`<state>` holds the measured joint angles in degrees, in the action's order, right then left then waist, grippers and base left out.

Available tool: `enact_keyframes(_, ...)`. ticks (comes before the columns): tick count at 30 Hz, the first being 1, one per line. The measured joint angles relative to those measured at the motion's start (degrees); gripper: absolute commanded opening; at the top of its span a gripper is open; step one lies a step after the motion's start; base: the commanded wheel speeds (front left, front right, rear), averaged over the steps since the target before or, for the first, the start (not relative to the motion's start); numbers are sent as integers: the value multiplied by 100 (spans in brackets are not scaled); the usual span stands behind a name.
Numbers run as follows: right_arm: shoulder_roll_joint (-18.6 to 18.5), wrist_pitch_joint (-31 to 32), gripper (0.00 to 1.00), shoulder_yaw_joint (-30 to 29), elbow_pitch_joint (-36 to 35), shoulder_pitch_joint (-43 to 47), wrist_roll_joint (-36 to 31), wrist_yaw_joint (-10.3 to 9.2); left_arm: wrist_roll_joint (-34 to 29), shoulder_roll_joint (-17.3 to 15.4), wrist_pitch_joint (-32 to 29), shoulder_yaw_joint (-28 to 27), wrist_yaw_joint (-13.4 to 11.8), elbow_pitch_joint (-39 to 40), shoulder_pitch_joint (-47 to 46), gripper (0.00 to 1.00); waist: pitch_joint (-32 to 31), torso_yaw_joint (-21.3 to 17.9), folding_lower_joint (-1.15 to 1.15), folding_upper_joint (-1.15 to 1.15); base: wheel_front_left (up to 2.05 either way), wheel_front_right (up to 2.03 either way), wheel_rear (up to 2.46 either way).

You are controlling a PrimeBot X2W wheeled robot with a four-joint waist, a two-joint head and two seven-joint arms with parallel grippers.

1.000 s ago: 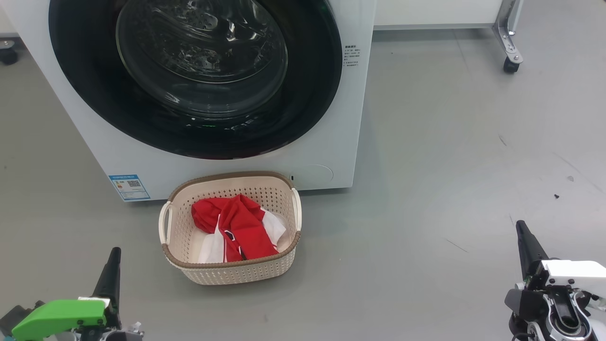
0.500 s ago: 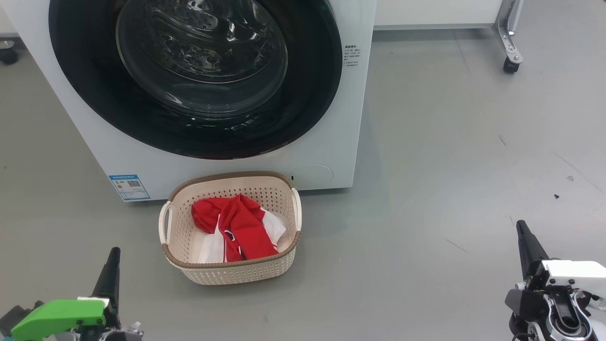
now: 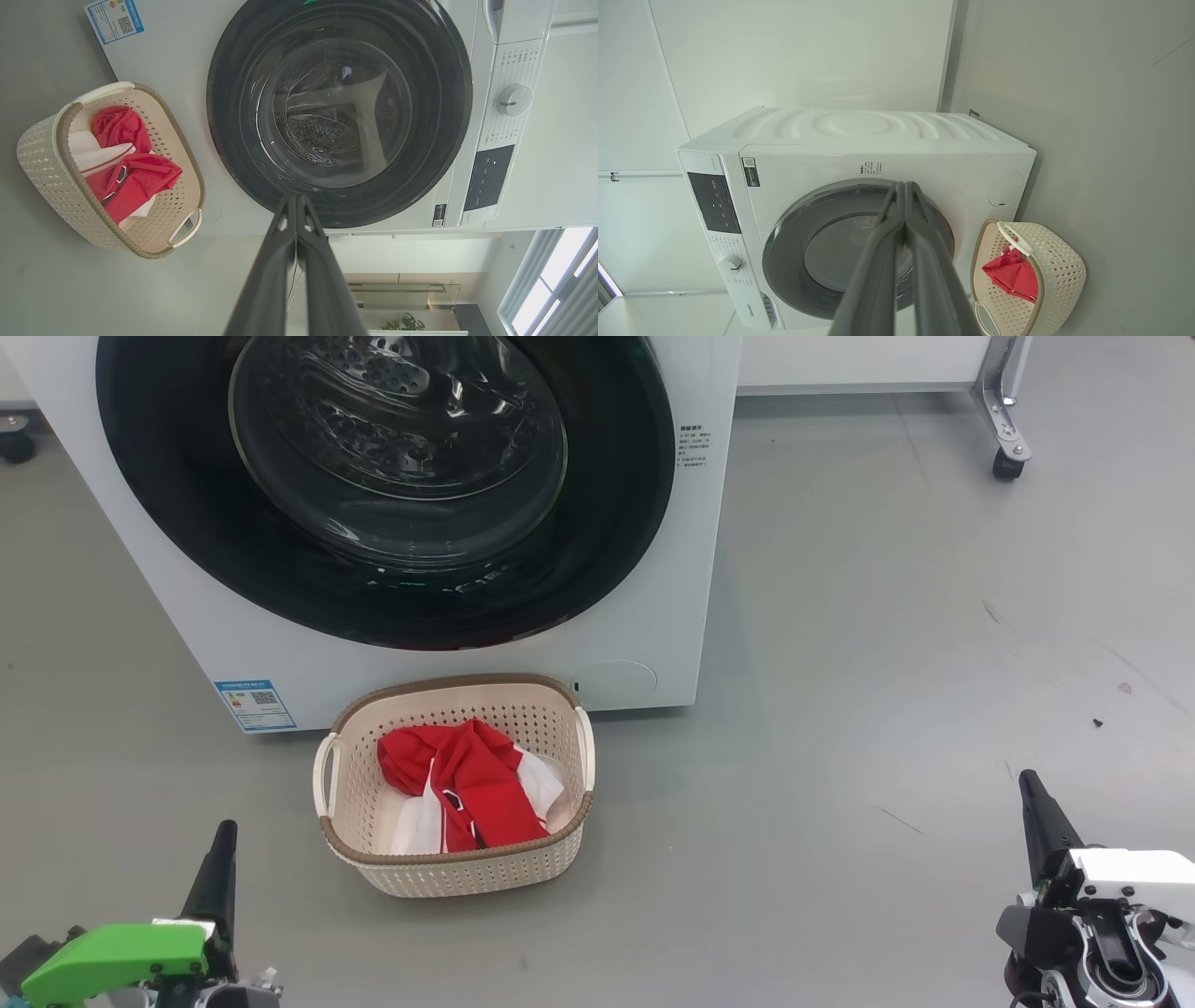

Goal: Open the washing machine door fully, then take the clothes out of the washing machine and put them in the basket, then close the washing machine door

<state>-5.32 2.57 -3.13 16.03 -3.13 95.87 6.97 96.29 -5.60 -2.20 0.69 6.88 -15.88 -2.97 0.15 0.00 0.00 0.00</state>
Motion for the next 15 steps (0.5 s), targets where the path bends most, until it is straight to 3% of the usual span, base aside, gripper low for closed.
enact_keyframes(15, 3, 1, 0, -11, -2, 0, -3, 0, 0, 3, -1, -14, 0, 3, -4, 0, 1, 0, 0, 0, 0, 0, 0)
